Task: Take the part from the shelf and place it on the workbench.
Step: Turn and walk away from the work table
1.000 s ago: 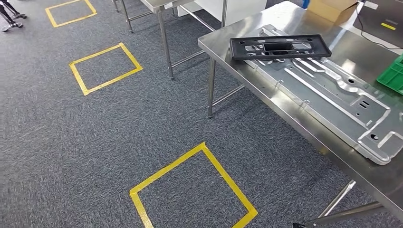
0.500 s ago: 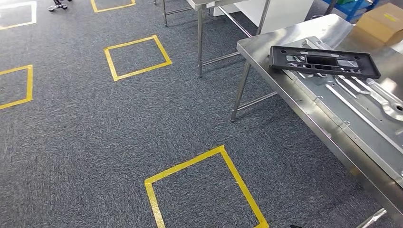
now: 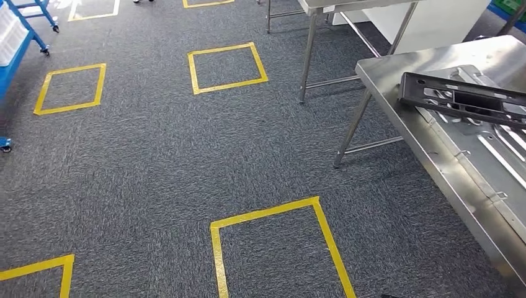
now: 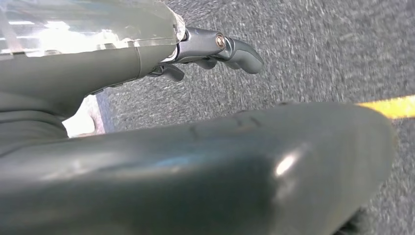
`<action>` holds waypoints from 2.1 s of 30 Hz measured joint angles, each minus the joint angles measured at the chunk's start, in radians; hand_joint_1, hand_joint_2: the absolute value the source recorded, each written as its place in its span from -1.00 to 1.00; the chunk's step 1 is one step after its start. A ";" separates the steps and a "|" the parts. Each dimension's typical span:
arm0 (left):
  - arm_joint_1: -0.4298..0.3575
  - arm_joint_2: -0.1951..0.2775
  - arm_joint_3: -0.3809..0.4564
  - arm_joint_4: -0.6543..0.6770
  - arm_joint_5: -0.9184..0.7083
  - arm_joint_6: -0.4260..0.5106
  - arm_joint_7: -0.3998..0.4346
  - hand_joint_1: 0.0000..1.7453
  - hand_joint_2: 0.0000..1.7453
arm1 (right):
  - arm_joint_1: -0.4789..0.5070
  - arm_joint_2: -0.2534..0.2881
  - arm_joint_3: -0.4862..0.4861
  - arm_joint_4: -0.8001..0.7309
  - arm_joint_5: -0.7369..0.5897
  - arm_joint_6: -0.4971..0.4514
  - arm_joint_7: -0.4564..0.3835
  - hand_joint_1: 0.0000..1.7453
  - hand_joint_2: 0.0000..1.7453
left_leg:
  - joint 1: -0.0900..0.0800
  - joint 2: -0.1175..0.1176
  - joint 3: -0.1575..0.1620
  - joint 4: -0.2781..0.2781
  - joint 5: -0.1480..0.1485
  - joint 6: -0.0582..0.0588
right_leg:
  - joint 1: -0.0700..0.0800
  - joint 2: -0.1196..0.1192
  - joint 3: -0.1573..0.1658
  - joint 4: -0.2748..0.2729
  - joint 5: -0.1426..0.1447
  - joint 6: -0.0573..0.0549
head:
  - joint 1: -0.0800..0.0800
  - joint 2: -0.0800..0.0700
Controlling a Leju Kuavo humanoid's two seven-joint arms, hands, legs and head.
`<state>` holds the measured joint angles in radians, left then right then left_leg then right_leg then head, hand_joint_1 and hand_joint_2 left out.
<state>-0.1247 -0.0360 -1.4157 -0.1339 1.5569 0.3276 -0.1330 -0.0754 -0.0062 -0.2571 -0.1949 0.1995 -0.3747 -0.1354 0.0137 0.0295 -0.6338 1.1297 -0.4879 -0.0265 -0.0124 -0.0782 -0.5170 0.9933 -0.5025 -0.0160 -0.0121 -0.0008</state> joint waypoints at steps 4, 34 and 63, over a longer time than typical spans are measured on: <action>-0.003 0.008 0.001 0.000 0.002 0.008 -0.003 -1.00 -1.00 | -0.003 0.000 0.000 0.000 0.001 -0.001 0.007 -1.00 -1.00 | -0.011 0.022 0.059 -0.115 0.029 0.026 | 0.008 -0.038 0.005 0.010 -0.013 0.020 | 0.002 0.000; 0.023 0.098 0.204 0.002 0.003 -0.059 -0.015 -1.00 -1.00 | 0.010 0.000 -0.009 0.002 0.003 0.018 0.043 -1.00 -1.00 | -0.016 0.039 0.069 -0.123 0.027 0.022 | 0.015 -0.038 0.007 0.009 -0.012 0.002 | 0.000 0.000; 0.026 0.105 0.253 0.003 0.003 -0.110 -0.015 -1.00 1.00 | 0.011 -0.015 -0.065 0.001 0.008 0.002 0.059 -1.00 -1.00 | -0.012 0.032 0.066 -0.097 0.024 0.009 | 0.012 -0.019 -0.001 0.016 -0.009 -0.004 | -0.006 0.000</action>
<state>-0.0985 0.0686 -1.1629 -0.1308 1.5595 0.2180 -0.1476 -0.0640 -0.0214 -0.3223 -0.1944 0.2072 -0.3728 -0.0761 0.0013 0.0616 -0.5683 1.0325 -0.4635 -0.0179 -0.0003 -0.0974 -0.5178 1.0092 -0.5113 -0.0201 -0.0176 -0.0008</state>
